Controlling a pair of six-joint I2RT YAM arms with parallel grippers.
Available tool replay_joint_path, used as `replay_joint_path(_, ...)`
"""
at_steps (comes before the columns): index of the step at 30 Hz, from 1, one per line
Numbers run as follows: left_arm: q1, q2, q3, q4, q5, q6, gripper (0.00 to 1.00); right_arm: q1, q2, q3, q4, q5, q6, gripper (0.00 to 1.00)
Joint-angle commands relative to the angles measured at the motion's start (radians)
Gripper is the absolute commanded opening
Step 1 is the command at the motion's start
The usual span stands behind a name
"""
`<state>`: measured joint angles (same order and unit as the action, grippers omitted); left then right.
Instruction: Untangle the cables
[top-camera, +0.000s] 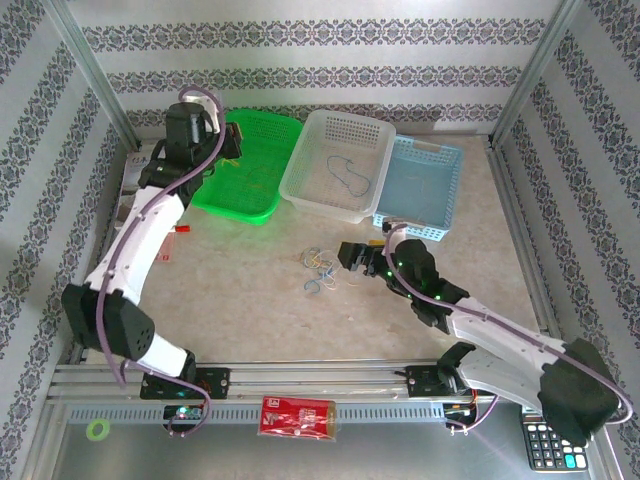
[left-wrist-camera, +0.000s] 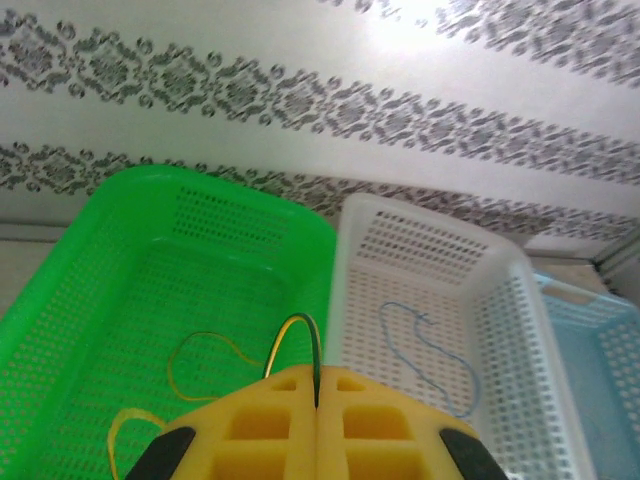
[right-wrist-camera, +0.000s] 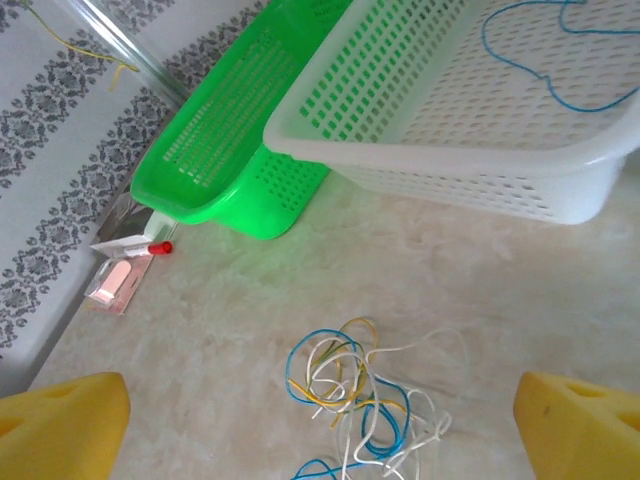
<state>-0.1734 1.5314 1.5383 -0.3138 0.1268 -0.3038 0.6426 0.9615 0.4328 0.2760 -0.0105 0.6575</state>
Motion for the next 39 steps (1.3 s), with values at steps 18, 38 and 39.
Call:
replay_joint_path(18,0.043,0.349,0.272,-0.069,0.022,0.117,0.83,-0.139,-0.282,-0.005,-0.324,-0.142,-0.014,0.82)
replay_joint_path(38,-0.007,-0.102,-0.301,0.137,0.336,-0.154,1.00,-0.195,-0.125,0.101,-0.374,-0.234,0.035,0.68)
replay_joint_path(39,-0.009,-0.113,-0.328,0.151,0.333,-0.155,1.00,-0.195,-0.119,0.098,-0.368,-0.235,0.037,0.68)
